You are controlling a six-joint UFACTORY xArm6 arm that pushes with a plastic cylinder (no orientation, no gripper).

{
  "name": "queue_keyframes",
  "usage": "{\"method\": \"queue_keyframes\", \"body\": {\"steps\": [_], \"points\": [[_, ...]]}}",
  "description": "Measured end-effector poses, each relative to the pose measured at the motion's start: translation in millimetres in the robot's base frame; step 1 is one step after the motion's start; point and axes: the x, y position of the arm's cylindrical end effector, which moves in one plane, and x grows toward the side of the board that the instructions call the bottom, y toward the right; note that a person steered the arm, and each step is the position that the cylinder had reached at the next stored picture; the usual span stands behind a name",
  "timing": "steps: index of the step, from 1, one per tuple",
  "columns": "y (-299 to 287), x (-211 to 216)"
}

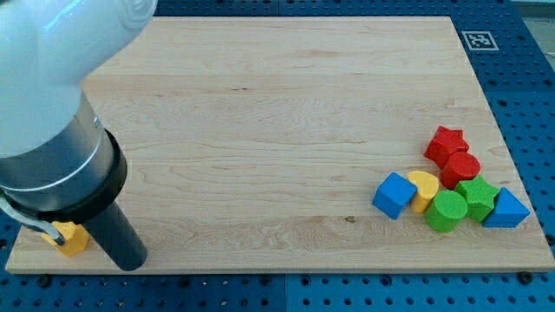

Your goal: Move your arm towards the bottom left corner

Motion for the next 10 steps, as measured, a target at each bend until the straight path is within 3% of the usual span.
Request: {"method": "queue_keyframes", "body": {"steps": [2, 4, 6, 7, 8, 9, 10], "points": [[-4.6, -0.5], [-11.4, -48.5], [-140.9, -102.2], [-141.9, -99.7], [-142.2, -74.6], [-140.8, -19.8], [-139.5, -2.3]]}}
